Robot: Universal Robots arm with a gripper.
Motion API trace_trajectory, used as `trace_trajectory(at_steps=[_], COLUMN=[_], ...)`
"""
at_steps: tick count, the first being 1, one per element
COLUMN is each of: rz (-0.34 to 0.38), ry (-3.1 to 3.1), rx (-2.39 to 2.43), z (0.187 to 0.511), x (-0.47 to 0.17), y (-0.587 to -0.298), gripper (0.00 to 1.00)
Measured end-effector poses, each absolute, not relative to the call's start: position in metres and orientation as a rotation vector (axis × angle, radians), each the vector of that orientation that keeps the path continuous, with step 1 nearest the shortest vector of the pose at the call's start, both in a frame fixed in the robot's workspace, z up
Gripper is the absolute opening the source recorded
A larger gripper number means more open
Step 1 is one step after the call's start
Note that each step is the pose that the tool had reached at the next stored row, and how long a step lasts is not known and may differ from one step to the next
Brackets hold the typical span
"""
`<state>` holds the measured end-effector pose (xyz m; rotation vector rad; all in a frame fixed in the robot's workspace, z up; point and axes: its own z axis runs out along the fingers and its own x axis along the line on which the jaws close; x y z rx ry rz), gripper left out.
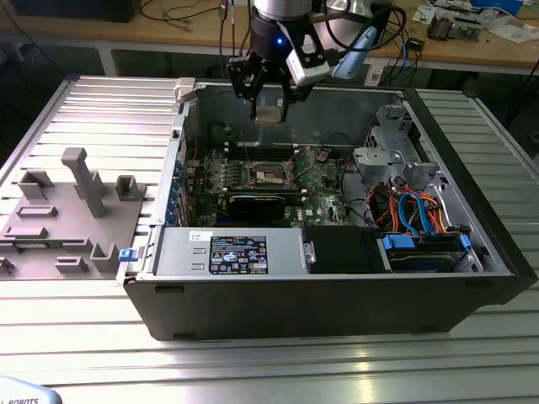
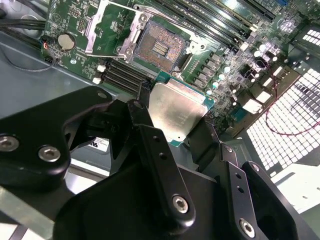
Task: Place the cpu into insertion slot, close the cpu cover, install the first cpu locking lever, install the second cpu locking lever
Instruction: 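Place the cpu into insertion slot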
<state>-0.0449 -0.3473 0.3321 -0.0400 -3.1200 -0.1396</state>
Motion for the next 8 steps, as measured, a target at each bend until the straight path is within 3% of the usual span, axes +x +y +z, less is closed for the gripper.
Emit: trace_trajectory(at_steps=[8], rz=[-0.140], ry=[-3.120], rx=[-0.040], z=[0.3294], x=[-0.0449], y=[-0.3473], gripper=[0.55])
